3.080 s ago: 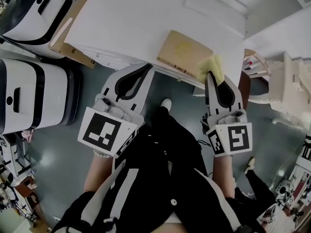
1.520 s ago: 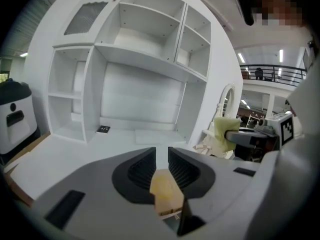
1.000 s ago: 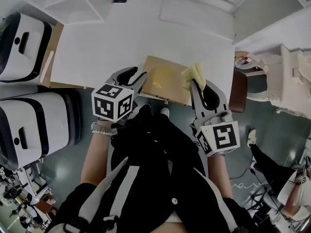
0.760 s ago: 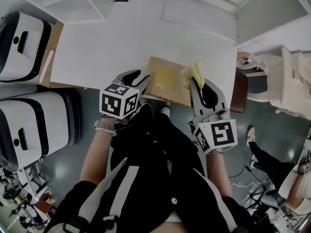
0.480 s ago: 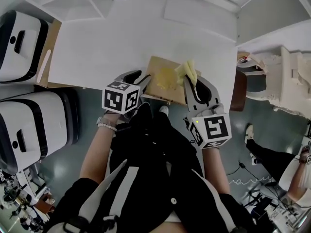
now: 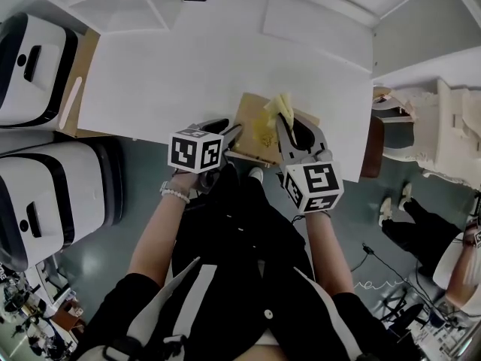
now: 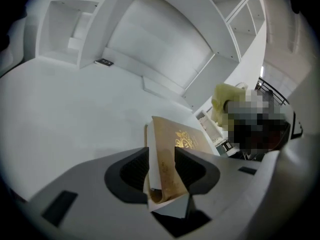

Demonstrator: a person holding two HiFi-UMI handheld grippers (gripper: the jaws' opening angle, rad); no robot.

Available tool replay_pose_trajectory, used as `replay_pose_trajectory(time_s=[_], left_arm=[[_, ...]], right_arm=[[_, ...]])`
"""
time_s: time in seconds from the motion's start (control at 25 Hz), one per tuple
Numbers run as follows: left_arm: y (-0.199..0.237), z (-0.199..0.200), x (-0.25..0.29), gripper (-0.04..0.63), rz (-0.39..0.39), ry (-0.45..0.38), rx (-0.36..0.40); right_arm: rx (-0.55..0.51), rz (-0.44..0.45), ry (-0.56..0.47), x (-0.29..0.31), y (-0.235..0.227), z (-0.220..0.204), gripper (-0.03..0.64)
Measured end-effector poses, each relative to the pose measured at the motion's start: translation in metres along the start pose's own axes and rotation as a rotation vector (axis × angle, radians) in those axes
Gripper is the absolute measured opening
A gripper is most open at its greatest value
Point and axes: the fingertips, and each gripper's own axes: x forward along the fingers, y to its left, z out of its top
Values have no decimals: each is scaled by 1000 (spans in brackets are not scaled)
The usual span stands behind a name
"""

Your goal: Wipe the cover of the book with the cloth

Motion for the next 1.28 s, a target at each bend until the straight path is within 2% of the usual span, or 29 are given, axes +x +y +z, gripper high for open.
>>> replay_pose_trajectory(time_s=[0.12, 0.4, 0.64, 0.76, 1.28], left_arm=[[-1, -5, 3, 147, -13, 6, -21], [-1, -16, 8, 147, -23, 44, -6], [0, -17, 8, 132, -52, 20, -60], [1, -18, 8, 130, -52, 14, -64], [0, -18, 6, 126, -20, 9, -82]], right_arm=[[-11, 18, 29, 16, 3, -6, 35], [-44, 67, 105, 52, 18, -22, 35], [-70, 100, 159, 75, 30, -36, 35], [-69, 114, 185, 84, 35, -44, 37], [-160, 96, 310, 111, 45, -70, 36]])
